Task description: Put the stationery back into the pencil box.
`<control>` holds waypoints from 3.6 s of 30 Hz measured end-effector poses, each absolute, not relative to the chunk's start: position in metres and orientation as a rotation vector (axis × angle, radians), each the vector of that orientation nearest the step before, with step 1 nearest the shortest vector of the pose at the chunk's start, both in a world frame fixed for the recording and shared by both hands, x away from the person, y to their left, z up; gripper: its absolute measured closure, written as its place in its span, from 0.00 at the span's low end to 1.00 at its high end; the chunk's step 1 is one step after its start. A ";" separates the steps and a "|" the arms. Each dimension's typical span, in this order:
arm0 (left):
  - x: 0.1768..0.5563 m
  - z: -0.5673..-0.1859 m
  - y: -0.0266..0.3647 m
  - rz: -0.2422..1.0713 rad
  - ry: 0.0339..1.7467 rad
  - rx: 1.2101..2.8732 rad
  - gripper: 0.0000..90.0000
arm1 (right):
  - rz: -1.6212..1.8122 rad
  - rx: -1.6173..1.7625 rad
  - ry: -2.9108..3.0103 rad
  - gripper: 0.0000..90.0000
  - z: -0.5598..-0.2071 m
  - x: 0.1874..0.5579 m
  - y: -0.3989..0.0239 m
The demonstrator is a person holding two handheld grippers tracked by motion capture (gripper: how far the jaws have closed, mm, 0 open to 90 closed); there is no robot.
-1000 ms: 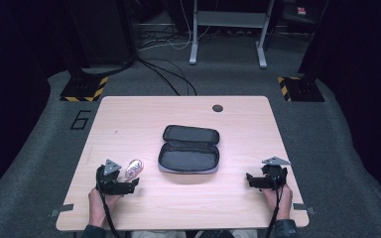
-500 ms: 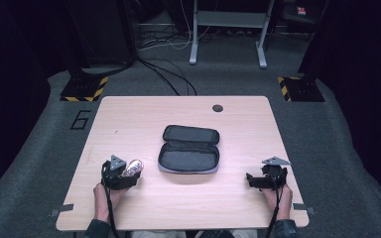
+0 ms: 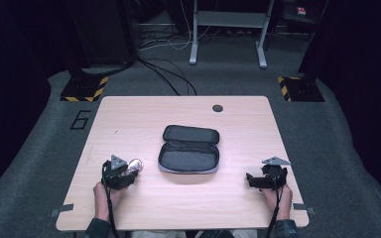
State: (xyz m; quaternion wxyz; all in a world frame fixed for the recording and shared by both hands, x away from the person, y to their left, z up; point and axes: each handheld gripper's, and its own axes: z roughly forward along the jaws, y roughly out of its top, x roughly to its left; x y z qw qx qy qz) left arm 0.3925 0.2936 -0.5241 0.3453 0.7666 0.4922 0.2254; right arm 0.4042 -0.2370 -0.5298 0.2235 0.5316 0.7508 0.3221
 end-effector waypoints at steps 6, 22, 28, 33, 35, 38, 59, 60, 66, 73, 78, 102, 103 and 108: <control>0.390 -0.522 0.295 0.579 1.255 1.955 0.56 | 0.890 1.466 2.073 0.00 -0.530 0.404 -0.237; 0.376 -0.502 0.296 0.594 1.185 1.945 0.55 | 0.890 1.466 2.073 0.00 -0.530 0.404 -0.237; 0.376 -0.492 0.290 0.586 1.147 1.968 0.55 | 0.889 1.465 2.073 0.00 -0.530 0.404 -0.237; 0.375 -0.482 0.284 0.594 1.117 1.962 0.55 | 0.889 1.465 2.073 0.00 -0.530 0.404 -0.237; 0.375 -0.479 0.282 0.590 1.098 1.975 0.55 | 0.889 1.465 2.073 0.00 -0.530 0.404 -0.237; 0.376 -0.474 0.278 0.589 1.081 1.979 0.55 | 0.889 1.465 2.074 0.00 -0.530 0.404 -0.237; 0.390 -0.453 0.251 0.569 0.965 2.017 0.55 | 0.889 1.464 2.074 0.00 -0.530 0.404 -0.237; 0.391 -0.452 0.249 0.571 0.963 2.018 0.55 | 0.890 1.465 2.074 0.00 -0.530 0.404 -0.237; 0.395 -0.450 0.242 0.561 0.947 2.032 0.55 | 0.890 1.466 2.073 0.00 -0.530 0.404 -0.237; 0.401 -0.449 0.233 0.551 0.928 2.034 0.55 | 0.890 1.465 2.074 0.00 -0.530 0.404 -0.237; 0.407 -0.449 0.223 0.544 0.912 2.040 0.55 | 0.890 1.465 2.073 0.00 -0.530 0.404 -0.237; 0.429 -0.452 0.179 0.483 0.840 2.077 0.55 | 0.890 1.465 2.074 0.00 -0.530 0.404 -0.237; 0.430 -0.451 0.179 0.482 0.834 2.088 0.55 | 0.890 1.465 2.074 0.00 -0.530 0.404 -0.237; 0.434 -0.454 0.172 0.473 0.834 2.090 0.55 | 0.890 1.465 2.074 0.00 -0.530 0.404 -0.237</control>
